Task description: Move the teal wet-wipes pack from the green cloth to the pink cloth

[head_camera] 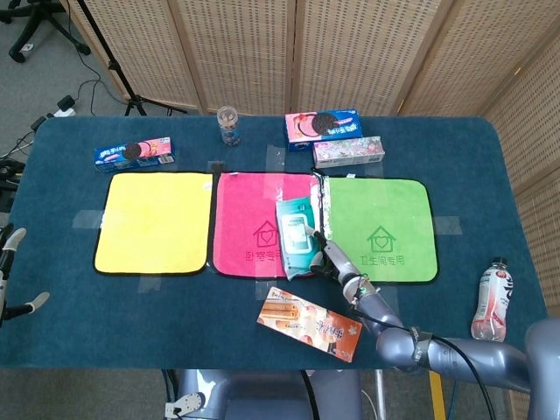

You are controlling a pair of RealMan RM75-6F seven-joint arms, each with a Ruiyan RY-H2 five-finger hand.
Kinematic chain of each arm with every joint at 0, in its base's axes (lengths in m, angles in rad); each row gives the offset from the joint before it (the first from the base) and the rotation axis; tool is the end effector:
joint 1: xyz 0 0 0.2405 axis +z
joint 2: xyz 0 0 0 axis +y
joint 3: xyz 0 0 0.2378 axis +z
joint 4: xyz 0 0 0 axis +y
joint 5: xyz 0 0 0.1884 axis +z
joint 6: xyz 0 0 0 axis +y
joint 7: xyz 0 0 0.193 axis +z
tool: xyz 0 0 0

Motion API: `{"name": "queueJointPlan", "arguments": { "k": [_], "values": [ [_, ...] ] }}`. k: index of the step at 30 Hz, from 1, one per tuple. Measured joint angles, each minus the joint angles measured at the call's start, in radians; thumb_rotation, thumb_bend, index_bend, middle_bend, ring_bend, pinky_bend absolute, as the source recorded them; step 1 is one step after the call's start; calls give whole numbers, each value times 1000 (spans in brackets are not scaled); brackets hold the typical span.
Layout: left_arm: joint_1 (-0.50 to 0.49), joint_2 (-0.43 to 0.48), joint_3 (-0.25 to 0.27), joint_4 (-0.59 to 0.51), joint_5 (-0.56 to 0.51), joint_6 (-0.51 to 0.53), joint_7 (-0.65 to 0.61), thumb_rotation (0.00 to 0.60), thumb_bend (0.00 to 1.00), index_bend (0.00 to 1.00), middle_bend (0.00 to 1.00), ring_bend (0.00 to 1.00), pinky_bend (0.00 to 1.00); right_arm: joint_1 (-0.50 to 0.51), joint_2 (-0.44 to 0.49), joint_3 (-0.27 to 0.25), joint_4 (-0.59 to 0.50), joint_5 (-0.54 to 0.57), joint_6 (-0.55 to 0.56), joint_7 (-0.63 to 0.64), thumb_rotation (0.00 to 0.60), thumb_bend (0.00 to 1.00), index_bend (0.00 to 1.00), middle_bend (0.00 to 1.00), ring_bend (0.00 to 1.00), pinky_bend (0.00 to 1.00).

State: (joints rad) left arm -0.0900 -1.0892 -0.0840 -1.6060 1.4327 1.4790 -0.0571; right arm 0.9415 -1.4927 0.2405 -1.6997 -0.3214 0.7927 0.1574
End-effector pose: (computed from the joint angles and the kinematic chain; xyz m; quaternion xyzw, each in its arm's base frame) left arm -0.2960 0.2346 0.1910 -0.5625 -0.3981 -0.3975 0.6058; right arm -0.1064 -0.3546 -0.0510 0.4478 -0.7932 0.3465 0.2242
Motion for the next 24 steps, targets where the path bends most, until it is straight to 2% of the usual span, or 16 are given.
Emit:
{"name": "queueJointPlan", "arguments": {
  "k": [8,12,24],
  "values": [
    [-1,2,0,1,0,-3,-7,600,0,0,0,0,0,51,-71,34,3,60,76,-88,600,1000,77,22,0,149],
    [-1,3,0,0,-2,-4,-7,600,0,0,0,0,0,77,-113,67,27,92,112,-130,600,1000,77,22,0,149],
    [-3,1,1,0,-5,-10,-4,600,0,0,0,0,0,106,-159,113,75,129,154,-233,600,1000,78,22,0,149]
  ]
}}
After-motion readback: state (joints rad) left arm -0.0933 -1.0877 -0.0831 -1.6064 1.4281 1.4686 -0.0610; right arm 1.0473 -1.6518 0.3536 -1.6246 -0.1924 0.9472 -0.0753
